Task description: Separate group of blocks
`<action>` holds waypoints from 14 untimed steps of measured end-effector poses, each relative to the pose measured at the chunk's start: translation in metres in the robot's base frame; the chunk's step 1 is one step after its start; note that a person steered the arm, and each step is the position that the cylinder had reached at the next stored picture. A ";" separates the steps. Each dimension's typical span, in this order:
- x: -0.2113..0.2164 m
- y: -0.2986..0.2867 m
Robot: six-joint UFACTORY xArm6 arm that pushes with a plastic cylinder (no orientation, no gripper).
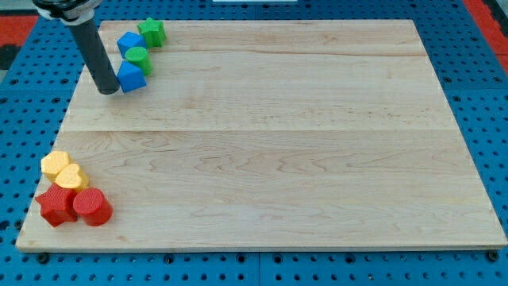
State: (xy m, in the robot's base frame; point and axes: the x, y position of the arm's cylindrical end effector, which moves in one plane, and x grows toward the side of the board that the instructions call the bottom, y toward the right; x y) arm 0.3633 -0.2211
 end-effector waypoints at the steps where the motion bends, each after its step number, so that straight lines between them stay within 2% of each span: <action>1: 0.001 0.005; 2: 0.019 0.005; 4: 0.023 0.002; 6: 0.074 -0.084; 7: 0.085 -0.083; 8: 0.140 -0.083; 9: 0.158 -0.082; 10: 0.159 -0.075; 14: 0.159 0.042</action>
State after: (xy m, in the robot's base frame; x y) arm 0.5227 -0.1792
